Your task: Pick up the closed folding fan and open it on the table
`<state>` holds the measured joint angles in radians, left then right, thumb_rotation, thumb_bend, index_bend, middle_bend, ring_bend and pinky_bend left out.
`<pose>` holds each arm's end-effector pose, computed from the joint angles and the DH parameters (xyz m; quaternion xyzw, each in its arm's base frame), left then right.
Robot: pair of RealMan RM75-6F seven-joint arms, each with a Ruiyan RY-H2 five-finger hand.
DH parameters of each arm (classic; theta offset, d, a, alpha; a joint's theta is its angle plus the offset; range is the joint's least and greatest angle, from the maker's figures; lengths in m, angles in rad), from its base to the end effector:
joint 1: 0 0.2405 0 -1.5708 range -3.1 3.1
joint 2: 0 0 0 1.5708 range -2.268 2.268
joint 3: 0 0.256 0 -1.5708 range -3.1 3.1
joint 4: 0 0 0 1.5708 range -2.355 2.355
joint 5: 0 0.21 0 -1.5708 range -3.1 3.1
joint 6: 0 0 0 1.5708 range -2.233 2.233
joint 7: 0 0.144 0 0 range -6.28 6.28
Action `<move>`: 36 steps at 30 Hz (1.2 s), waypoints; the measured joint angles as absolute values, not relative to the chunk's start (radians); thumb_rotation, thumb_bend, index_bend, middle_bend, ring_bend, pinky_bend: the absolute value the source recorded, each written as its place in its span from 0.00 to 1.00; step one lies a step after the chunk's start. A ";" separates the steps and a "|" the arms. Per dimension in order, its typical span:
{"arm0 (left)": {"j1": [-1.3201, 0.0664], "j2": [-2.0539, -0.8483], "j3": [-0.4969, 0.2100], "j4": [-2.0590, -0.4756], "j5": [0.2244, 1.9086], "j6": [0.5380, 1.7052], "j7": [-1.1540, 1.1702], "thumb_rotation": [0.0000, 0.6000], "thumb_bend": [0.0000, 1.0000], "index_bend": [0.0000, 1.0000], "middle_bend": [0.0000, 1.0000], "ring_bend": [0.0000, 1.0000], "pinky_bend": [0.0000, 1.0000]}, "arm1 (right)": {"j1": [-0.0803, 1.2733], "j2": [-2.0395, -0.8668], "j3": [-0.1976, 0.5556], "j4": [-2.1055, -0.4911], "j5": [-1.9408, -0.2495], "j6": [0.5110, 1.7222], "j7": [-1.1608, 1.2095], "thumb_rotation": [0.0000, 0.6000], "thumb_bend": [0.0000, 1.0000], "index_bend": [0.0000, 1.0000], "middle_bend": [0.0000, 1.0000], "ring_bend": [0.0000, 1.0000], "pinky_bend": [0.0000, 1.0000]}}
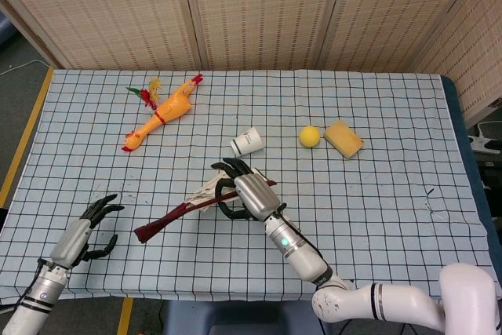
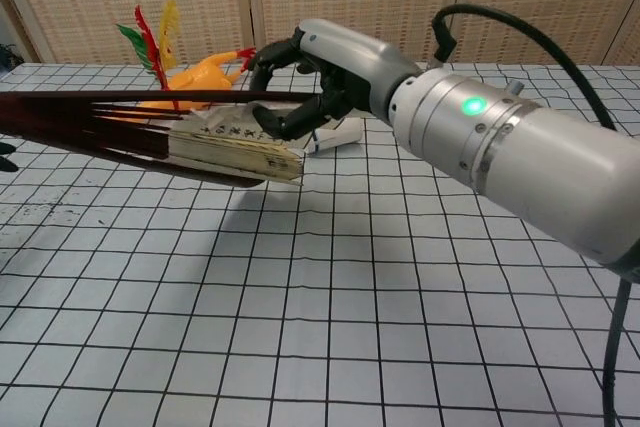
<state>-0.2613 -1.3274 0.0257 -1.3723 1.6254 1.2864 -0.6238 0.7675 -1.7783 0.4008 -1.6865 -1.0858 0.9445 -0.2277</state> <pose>-0.3037 0.2175 0.0693 -0.5750 -0.5650 -0.4832 0.3415 -0.0127 -0.3062 -0.0461 0.6453 -0.5102 0.5251 0.2180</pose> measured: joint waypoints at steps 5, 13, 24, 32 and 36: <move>-0.326 -1.446 0.022 -1.363 1.648 1.246 -0.747 1.00 0.45 0.18 0.00 0.00 0.08 | 0.834 -1.812 0.443 -1.727 -0.993 0.972 -0.294 1.00 0.59 0.80 0.12 0.00 0.02; -0.358 -1.558 -0.017 -1.369 1.630 1.267 -0.777 1.00 0.45 0.17 0.00 0.00 0.08 | 0.885 -1.839 0.461 -1.746 -0.936 1.016 -0.328 1.00 0.59 0.80 0.12 0.00 0.02; -0.365 -1.627 -0.062 -1.255 1.526 1.251 -0.655 1.00 0.45 0.29 0.00 0.00 0.08 | 0.882 -1.787 0.452 -1.799 -0.933 1.053 -0.313 1.00 0.59 0.80 0.12 0.00 0.02; -0.369 -1.653 -0.095 -1.227 1.481 1.242 -0.708 1.00 0.45 0.21 0.00 0.00 0.08 | 0.893 -1.781 0.437 -1.800 -0.924 1.055 -0.296 1.00 0.59 0.80 0.12 0.00 0.02; -0.375 -1.648 -0.113 -1.262 1.478 1.249 -0.729 1.00 0.45 0.07 0.00 0.00 0.09 | 0.898 -1.788 0.423 -1.793 -0.927 1.059 -0.282 1.00 0.59 0.80 0.12 0.00 0.02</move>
<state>-0.3751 -1.6479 -0.1128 -1.2622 1.4775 1.2493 -0.7290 0.8980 -1.7880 0.4235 -1.7934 -0.9273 1.0592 -0.2816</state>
